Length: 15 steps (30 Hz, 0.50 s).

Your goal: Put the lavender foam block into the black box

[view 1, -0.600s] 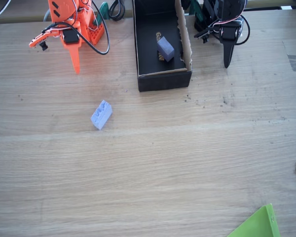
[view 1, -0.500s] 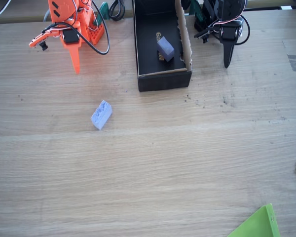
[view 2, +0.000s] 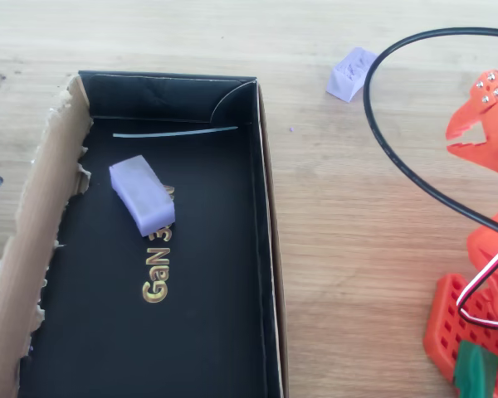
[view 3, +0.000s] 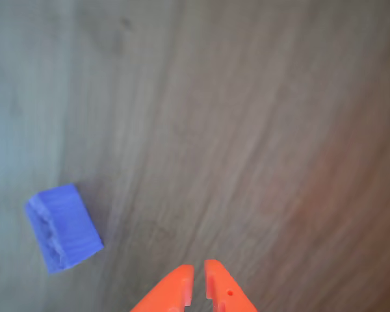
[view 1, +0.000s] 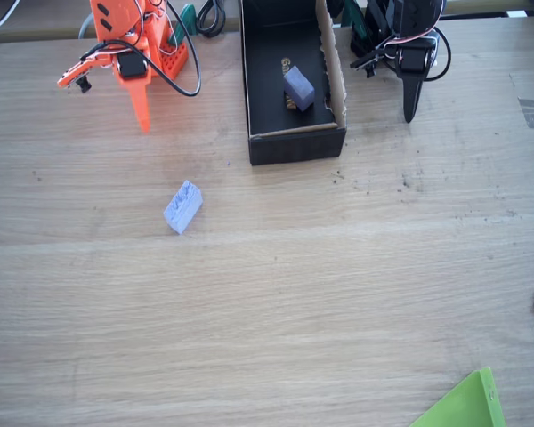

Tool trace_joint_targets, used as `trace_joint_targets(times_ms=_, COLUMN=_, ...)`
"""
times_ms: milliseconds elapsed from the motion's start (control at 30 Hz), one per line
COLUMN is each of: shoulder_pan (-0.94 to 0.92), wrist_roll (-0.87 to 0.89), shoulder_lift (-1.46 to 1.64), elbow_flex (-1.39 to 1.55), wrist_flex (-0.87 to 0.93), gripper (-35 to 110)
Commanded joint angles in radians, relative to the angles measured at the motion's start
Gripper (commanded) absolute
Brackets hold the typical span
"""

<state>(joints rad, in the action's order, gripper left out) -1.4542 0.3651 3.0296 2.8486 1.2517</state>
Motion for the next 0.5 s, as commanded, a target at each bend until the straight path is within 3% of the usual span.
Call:
trace_joint_targets(times_ms=0, shoulder_pan=0.012, wrist_roll=0.304, shoulder_lift=0.009, elbow_flex=0.003, wrist_flex=-0.029, gripper=1)
trace_joint_targets(times_ms=167, shoulder_pan=0.06, wrist_roll=0.135, shoulder_lift=0.008, elbow_flex=-0.025, wrist_flex=-0.137, gripper=0)
trace_joint_targets(times_ms=333, shoulder_pan=0.089, wrist_roll=0.143, shoulder_lift=-0.011, elbow_flex=-0.158, wrist_flex=-0.084, gripper=0)
trace_joint_targets(times_ms=467, shoulder_pan=0.115, wrist_roll=0.204, shoulder_lift=-0.377, elbow_flex=-0.489, wrist_flex=-0.009, gripper=0)
